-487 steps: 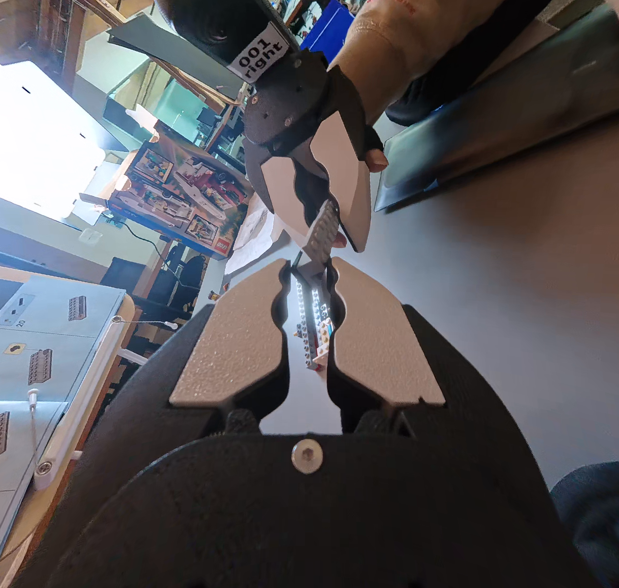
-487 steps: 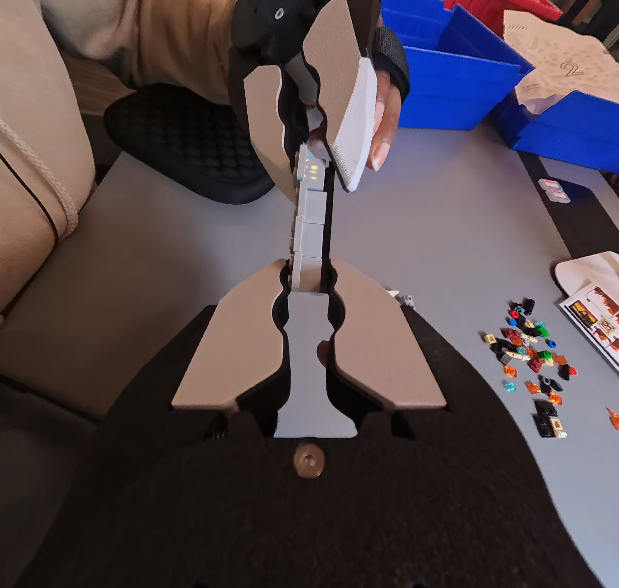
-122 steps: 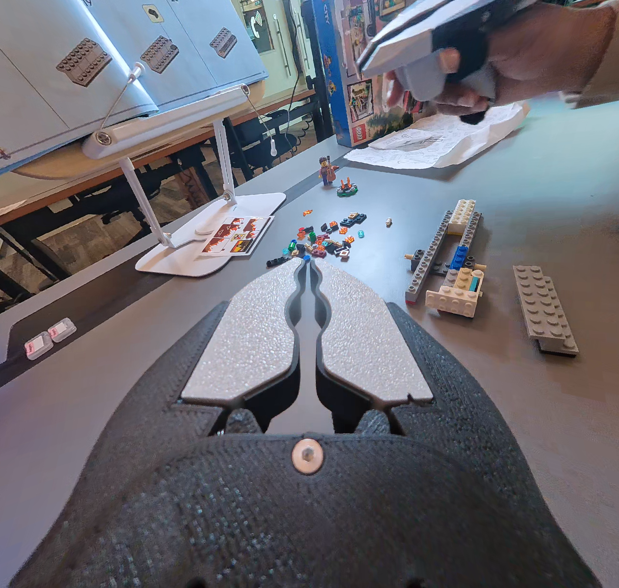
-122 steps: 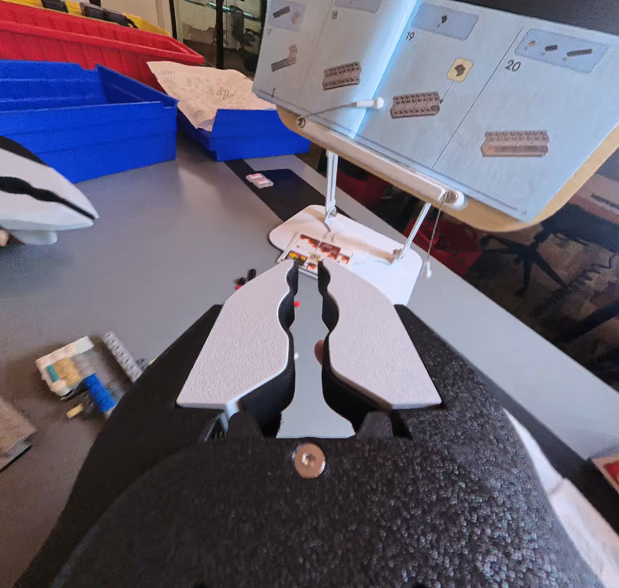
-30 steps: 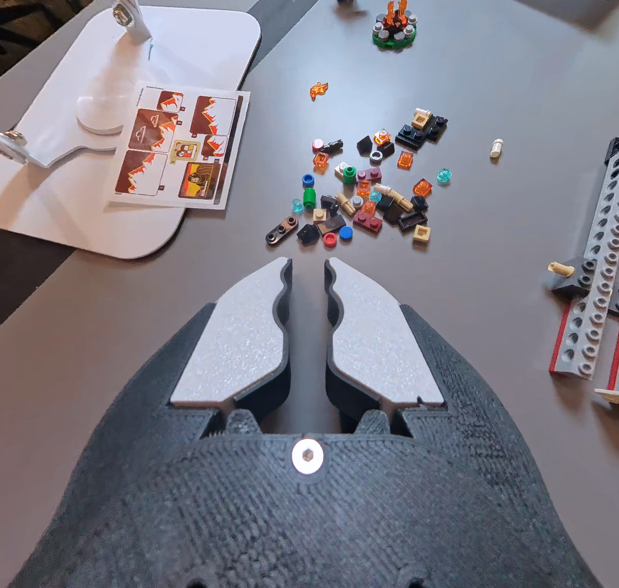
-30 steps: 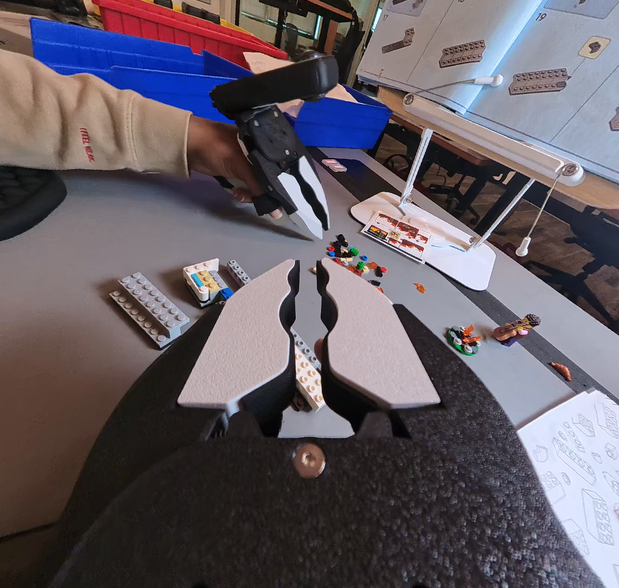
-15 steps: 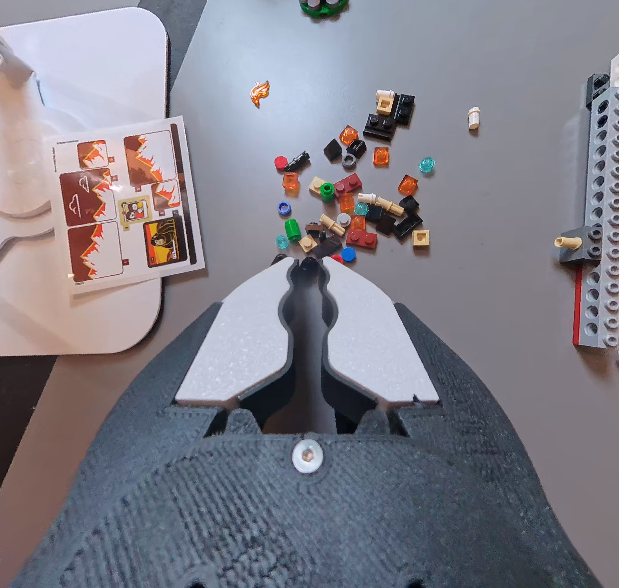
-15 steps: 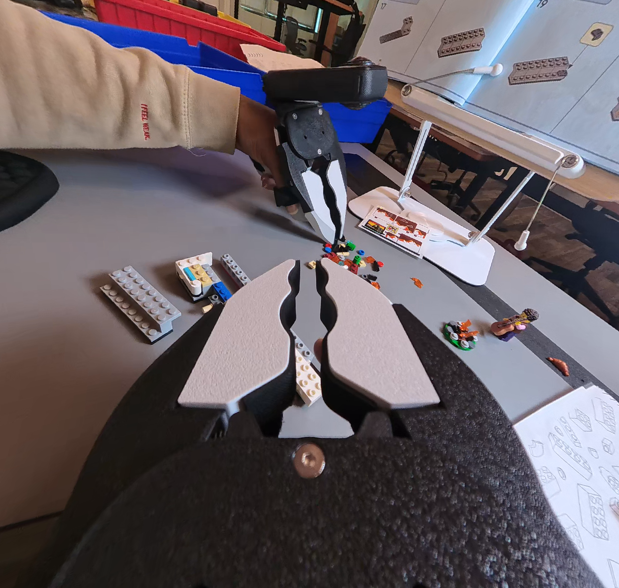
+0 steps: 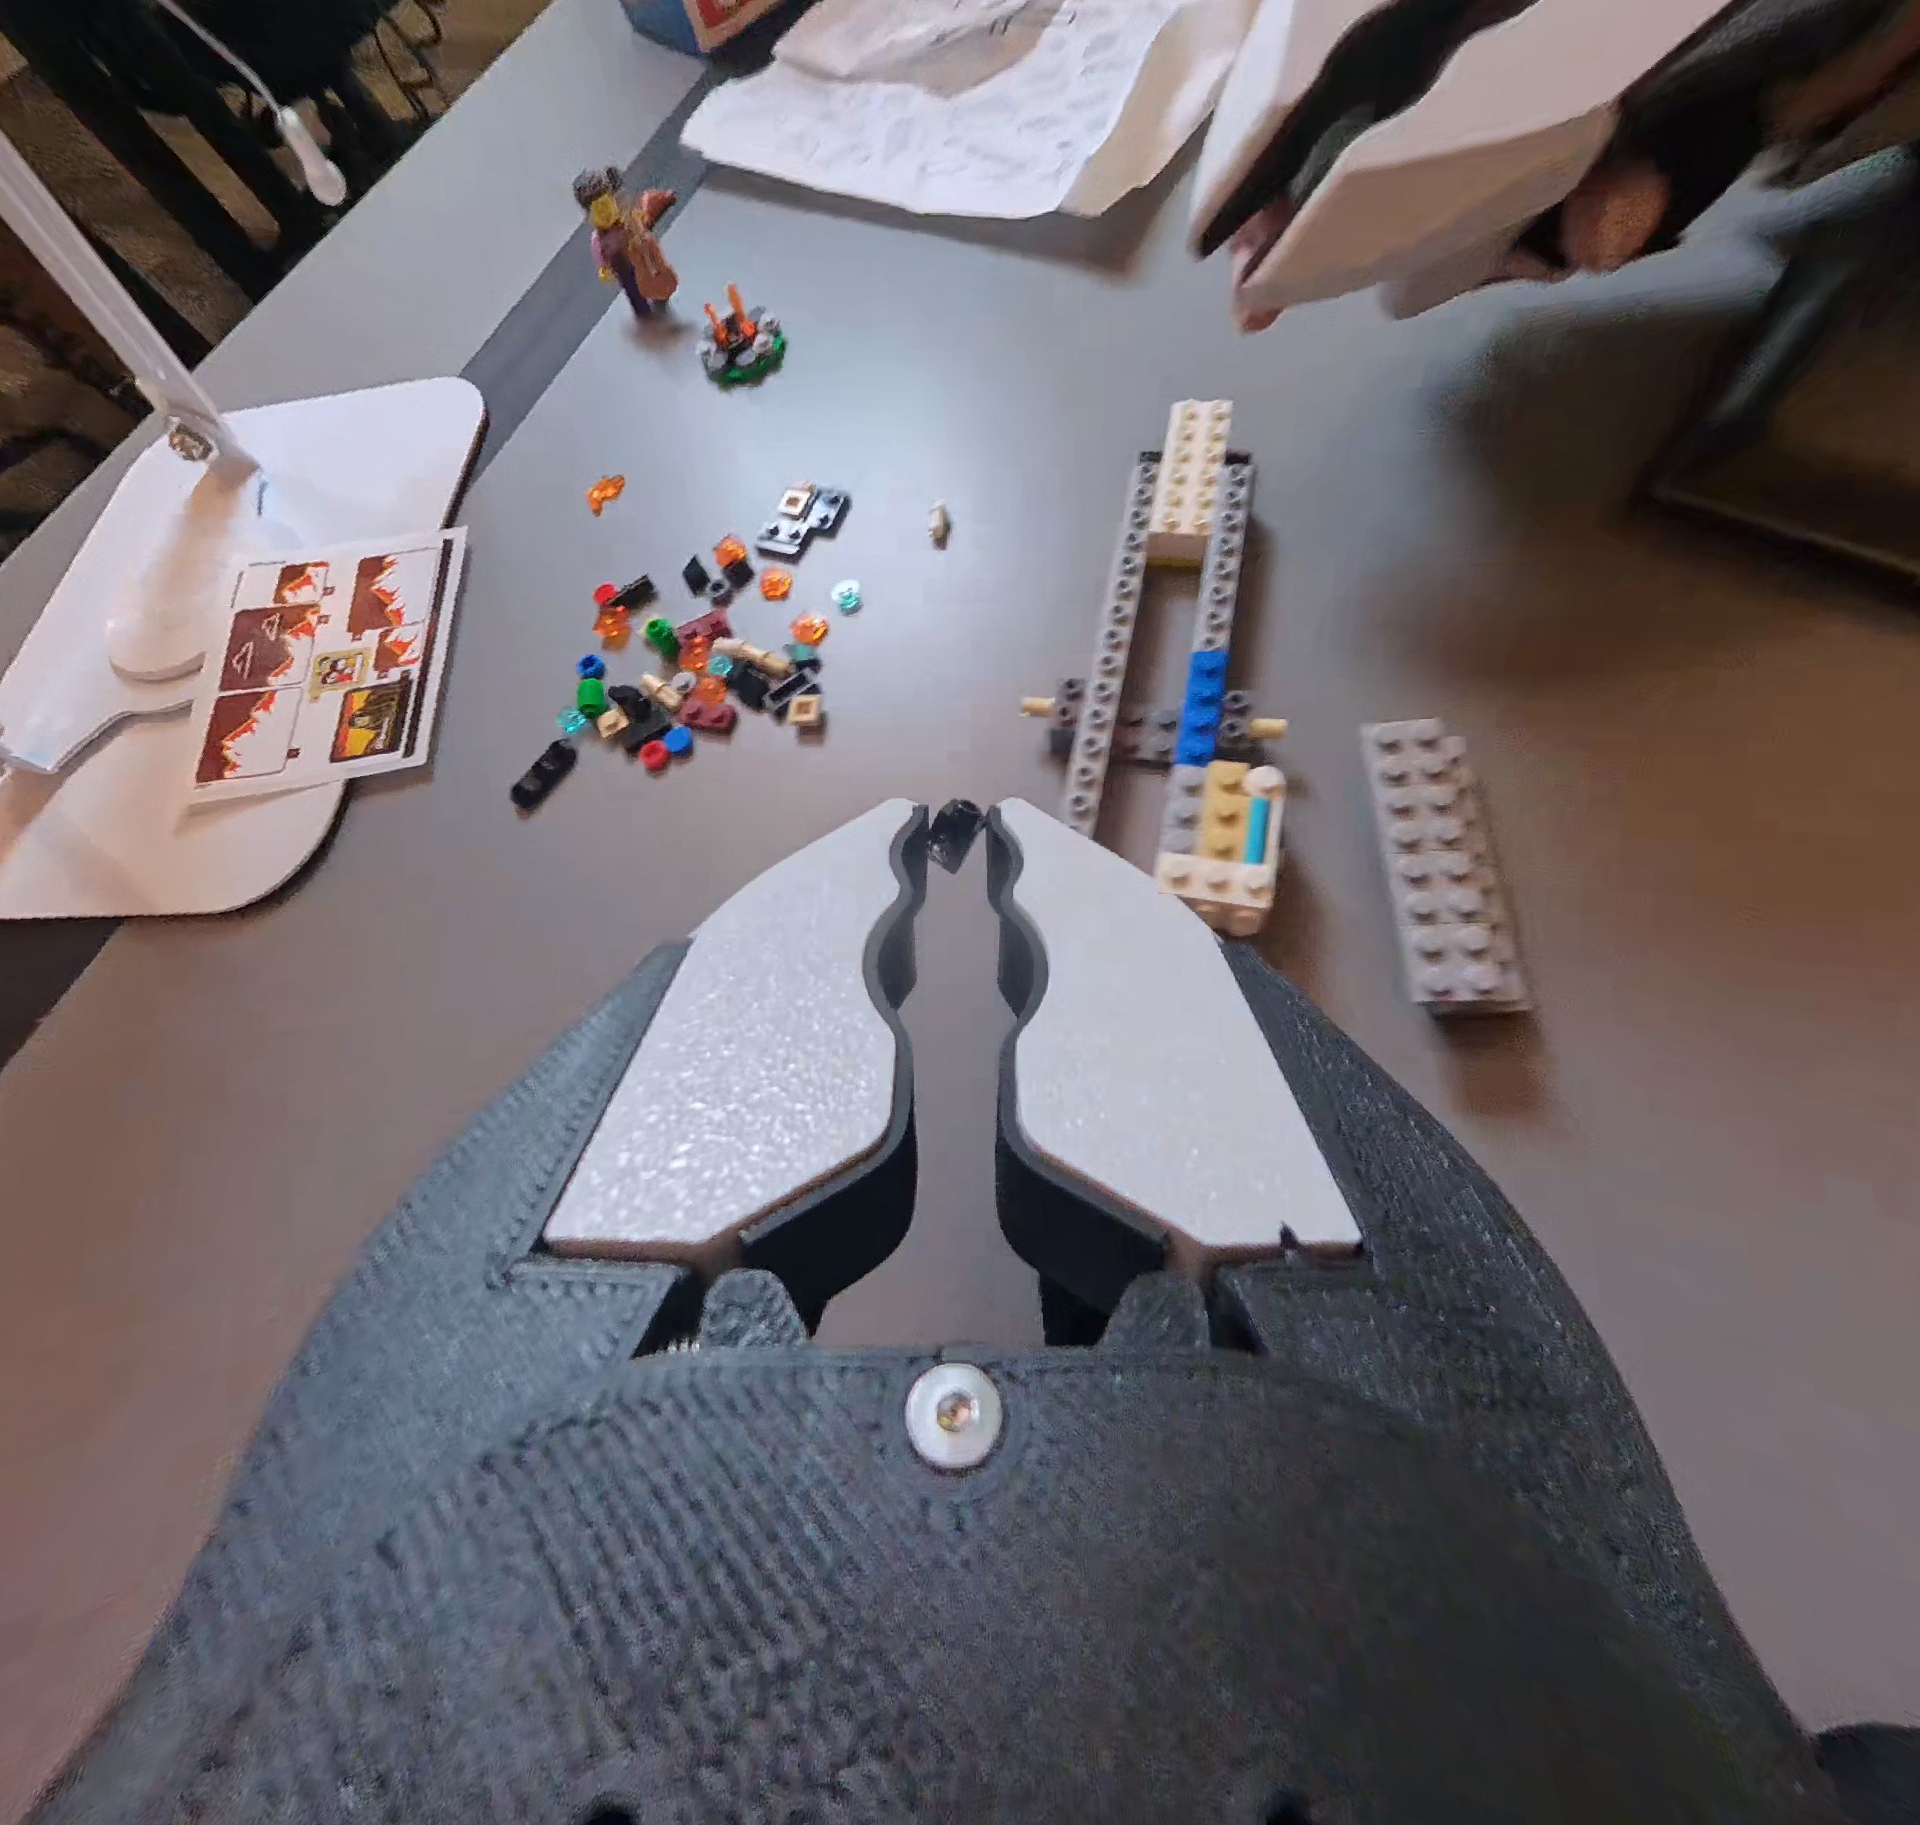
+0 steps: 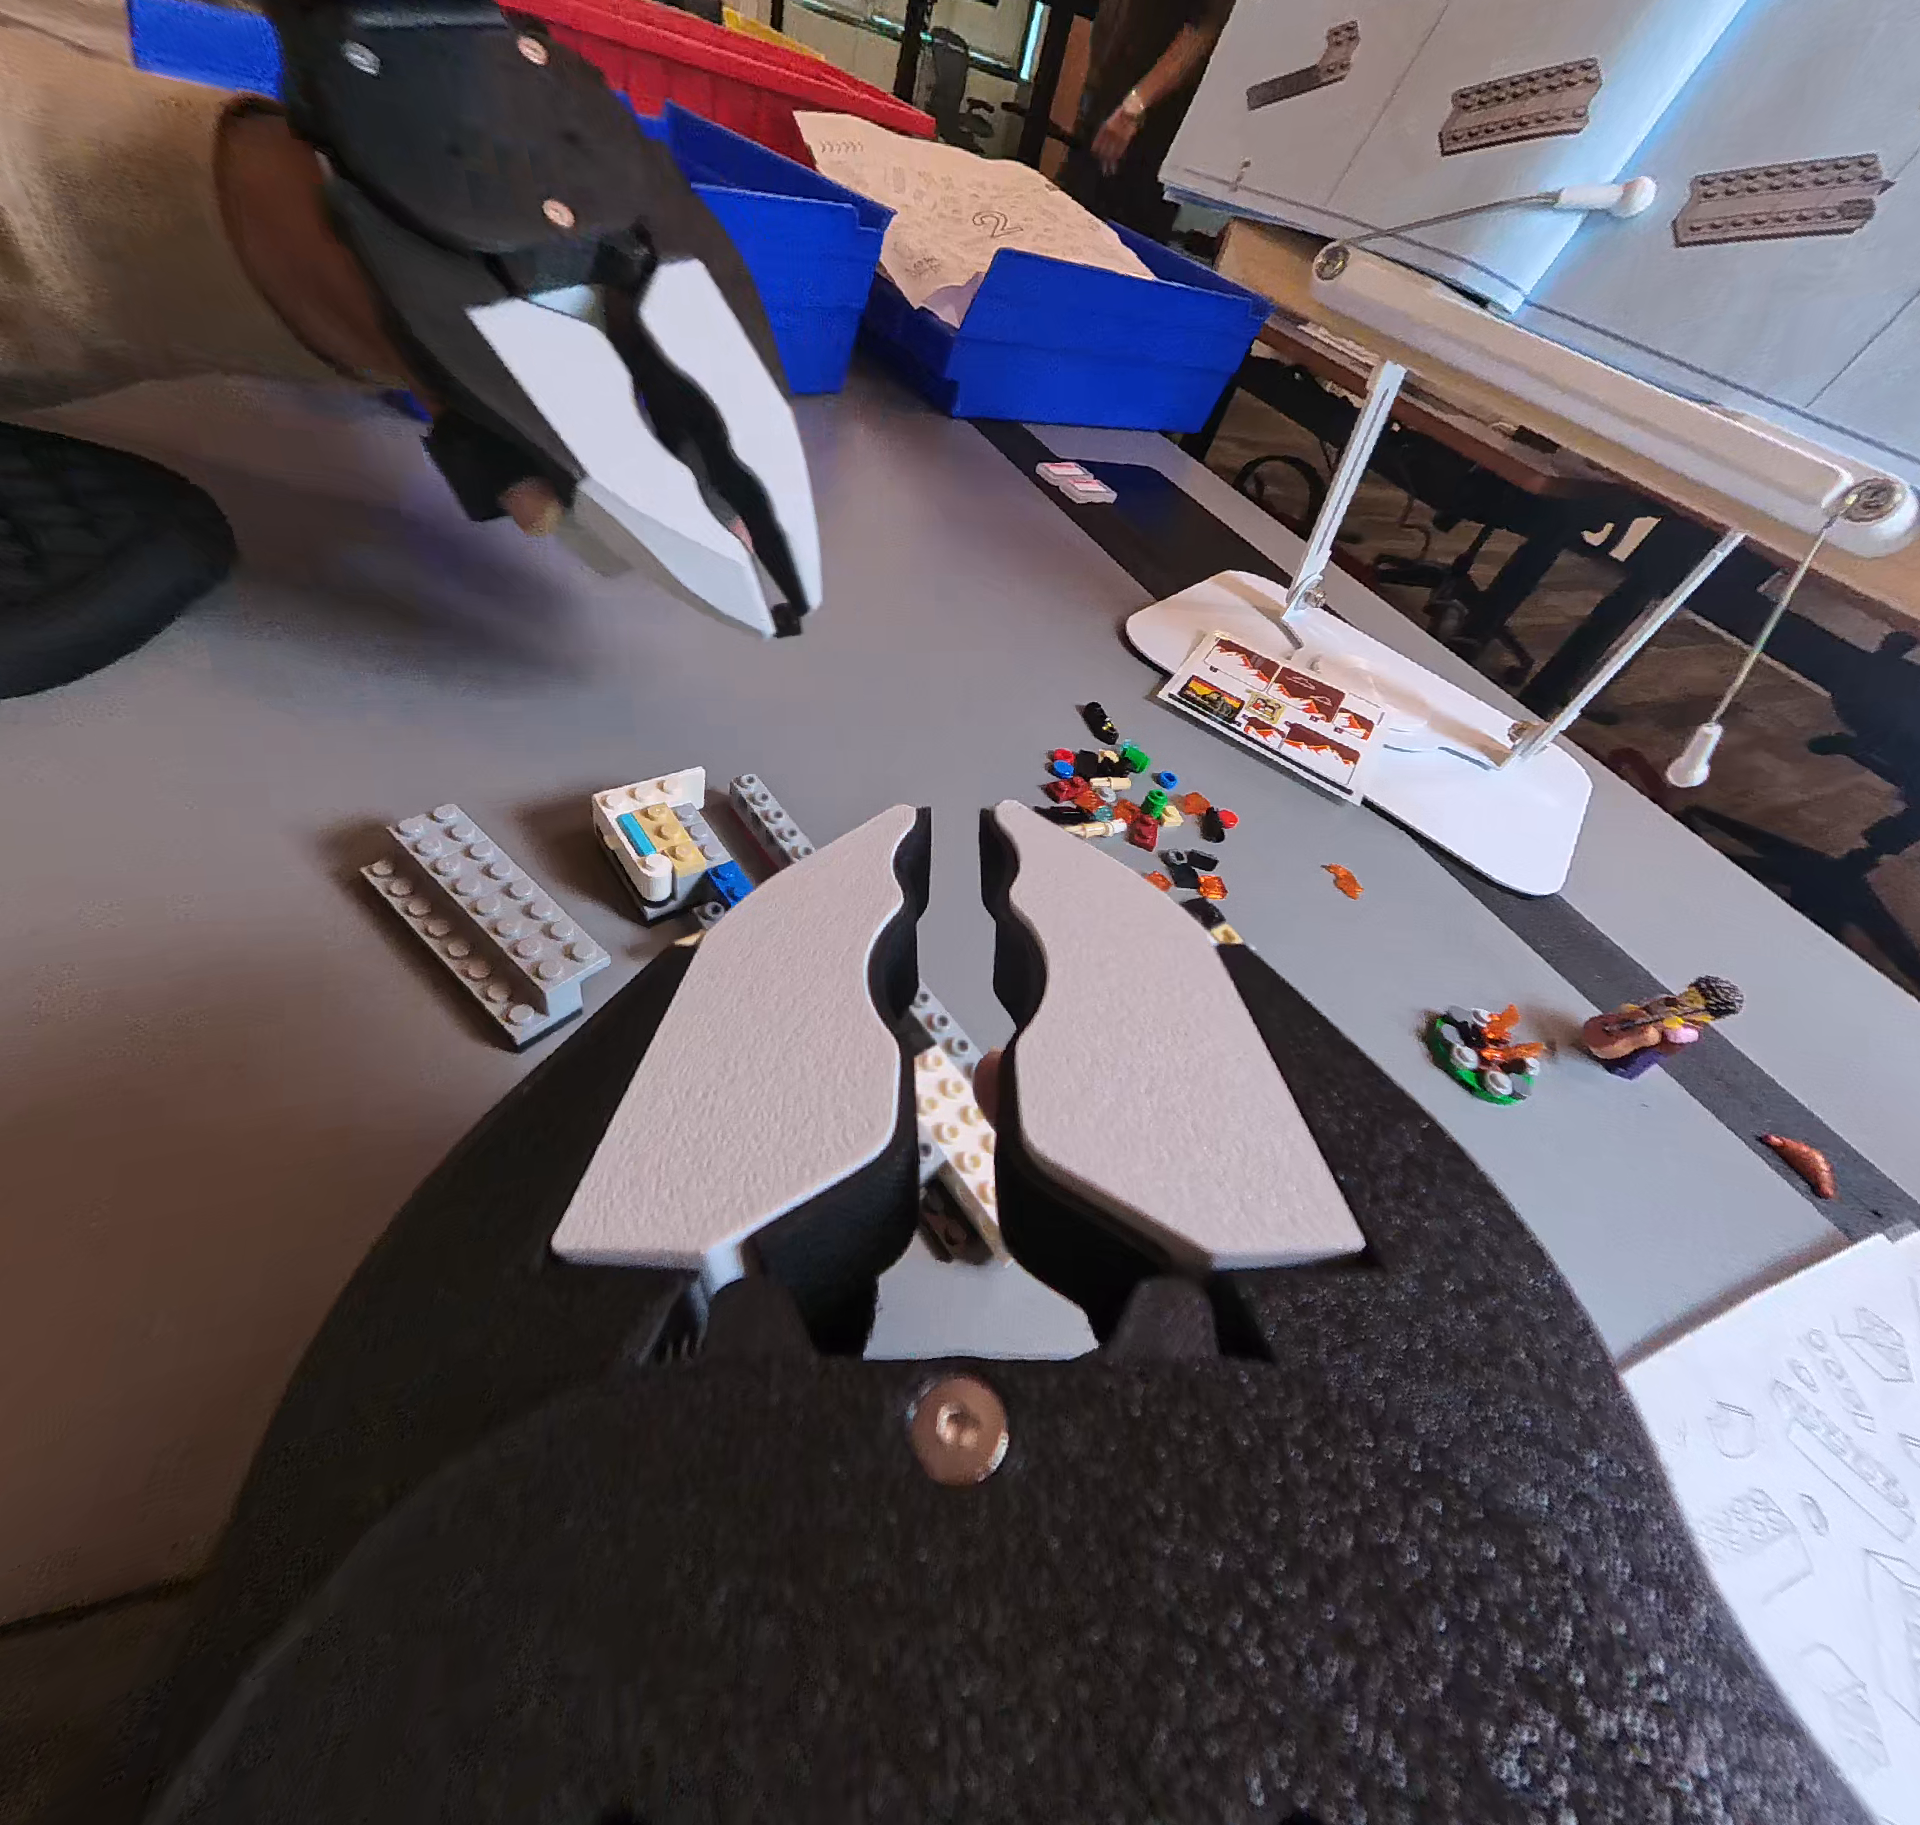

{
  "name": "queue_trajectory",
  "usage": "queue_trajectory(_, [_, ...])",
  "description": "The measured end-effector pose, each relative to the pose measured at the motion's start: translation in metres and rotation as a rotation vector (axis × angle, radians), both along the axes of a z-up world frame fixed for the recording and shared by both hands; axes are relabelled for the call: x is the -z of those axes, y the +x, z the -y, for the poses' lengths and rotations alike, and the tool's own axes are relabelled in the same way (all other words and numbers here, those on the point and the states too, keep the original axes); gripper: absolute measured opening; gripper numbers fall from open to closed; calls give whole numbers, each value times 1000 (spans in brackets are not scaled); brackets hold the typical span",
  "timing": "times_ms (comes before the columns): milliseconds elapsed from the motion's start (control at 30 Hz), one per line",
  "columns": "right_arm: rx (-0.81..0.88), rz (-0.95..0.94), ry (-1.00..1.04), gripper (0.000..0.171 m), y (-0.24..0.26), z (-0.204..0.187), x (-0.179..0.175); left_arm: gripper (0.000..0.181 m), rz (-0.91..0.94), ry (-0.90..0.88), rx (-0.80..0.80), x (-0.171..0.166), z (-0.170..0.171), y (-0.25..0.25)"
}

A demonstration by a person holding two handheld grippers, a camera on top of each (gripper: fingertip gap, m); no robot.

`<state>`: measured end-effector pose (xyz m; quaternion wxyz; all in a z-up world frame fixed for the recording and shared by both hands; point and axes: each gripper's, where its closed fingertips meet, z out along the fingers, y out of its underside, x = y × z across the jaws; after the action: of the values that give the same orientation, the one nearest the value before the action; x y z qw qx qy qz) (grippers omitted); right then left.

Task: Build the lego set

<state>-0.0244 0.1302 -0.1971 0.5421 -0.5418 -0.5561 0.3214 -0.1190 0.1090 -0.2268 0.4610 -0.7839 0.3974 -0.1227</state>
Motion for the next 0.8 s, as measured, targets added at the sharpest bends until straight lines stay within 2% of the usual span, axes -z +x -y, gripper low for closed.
queue_trajectory(100, [-20, 7, -9, 9, -3, 6, 4, 10, 124, 45, -14, -14, 21, 25])
queue_trajectory(233, [-68, 1, 9, 9, -7, 18, 4, 11, 322, 2, -28, -26, 35, 59])
queue_trajectory(367, [-117, -24, 42, 11, -10, 36, -6, 11, 447, -45, -16, -24, 41, 77])
queue_trajectory(500, [-189, -65, -9, 11, -16, 59, -28, 11, 428, -10, 52, -18, 49, 83])
queue_trajectory(600, [-206, -73, -91, 14, -22, 72, -37, 11, 251, 96, 78, -10, 49, 79])
queue_trajectory(800, [-170, -49, -109, 14, -26, 78, -15, 11, 178, 157, 88, -8, 46, 68])
